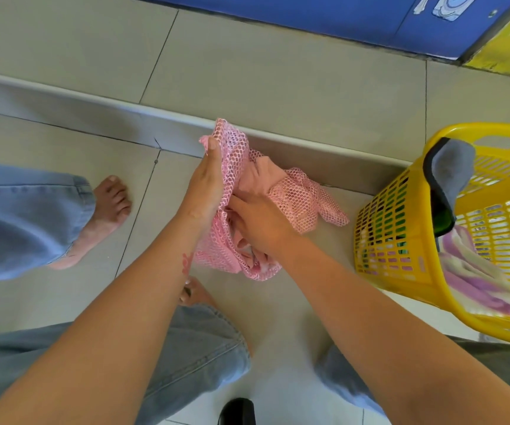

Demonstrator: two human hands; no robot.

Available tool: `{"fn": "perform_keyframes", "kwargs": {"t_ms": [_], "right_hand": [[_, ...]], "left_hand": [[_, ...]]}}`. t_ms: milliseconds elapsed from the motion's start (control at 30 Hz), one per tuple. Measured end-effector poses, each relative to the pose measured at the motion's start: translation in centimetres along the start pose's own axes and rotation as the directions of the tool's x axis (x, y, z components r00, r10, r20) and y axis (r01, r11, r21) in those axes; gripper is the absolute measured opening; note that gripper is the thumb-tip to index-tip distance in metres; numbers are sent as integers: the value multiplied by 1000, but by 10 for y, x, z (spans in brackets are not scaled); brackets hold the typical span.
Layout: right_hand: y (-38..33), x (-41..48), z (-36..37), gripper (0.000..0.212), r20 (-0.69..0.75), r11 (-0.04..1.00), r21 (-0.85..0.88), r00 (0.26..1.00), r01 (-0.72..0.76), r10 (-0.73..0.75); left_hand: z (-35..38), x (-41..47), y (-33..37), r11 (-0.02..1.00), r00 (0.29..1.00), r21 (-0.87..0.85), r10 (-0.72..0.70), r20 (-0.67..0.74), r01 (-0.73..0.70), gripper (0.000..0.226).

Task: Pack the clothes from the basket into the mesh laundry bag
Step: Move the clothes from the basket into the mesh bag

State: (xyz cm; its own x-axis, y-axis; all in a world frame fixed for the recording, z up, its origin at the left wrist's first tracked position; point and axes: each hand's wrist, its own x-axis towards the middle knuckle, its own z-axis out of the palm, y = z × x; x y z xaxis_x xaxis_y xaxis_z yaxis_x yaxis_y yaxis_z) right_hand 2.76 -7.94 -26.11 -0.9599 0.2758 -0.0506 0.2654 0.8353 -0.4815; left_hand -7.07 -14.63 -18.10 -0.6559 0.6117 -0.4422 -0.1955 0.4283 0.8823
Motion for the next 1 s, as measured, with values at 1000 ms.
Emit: {"fn": "perform_keyframes", "kwargs": {"t_ms": [1000], "right_hand": [[26, -34, -19, 27, -159, 878, -418, 971, -232, 181]], "left_hand": [[11, -3, 27, 996, 1000, -83, -20, 11, 21, 81]]}}
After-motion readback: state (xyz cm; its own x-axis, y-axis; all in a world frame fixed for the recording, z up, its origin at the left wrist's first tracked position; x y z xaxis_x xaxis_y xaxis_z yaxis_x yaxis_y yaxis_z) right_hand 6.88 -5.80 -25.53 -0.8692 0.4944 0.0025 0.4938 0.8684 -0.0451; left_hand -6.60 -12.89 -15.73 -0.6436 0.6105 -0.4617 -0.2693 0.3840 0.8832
